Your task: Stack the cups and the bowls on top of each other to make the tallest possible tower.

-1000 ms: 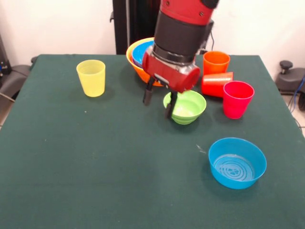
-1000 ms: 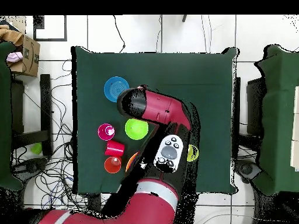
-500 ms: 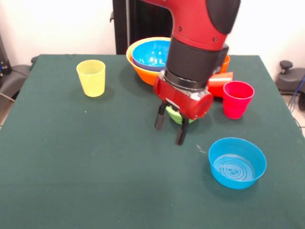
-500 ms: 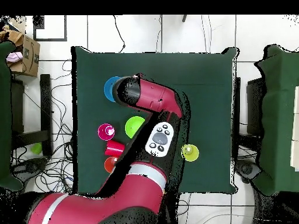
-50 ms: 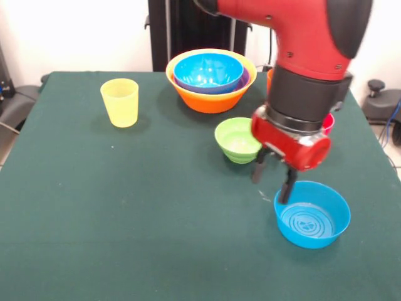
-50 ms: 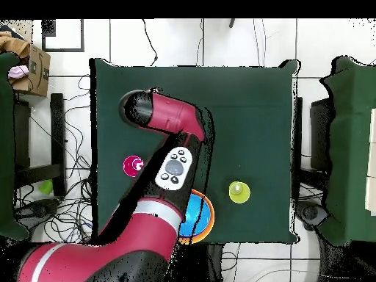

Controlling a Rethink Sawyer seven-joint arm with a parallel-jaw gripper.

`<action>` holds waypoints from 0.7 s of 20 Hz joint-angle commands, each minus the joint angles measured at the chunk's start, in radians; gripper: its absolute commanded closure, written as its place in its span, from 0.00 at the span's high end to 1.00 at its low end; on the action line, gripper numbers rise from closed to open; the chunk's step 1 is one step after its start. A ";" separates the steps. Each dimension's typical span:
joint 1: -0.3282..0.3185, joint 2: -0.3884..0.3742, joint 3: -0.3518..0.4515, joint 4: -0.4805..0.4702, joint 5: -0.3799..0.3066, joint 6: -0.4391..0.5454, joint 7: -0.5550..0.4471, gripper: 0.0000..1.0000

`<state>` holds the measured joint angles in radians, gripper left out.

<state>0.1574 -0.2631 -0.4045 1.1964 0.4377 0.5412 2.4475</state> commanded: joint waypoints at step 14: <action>0.017 -0.007 0.075 0.128 -0.029 -0.012 0.144 1.00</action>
<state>0.2170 -0.3071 -0.4204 1.2008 0.4549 0.6160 2.5151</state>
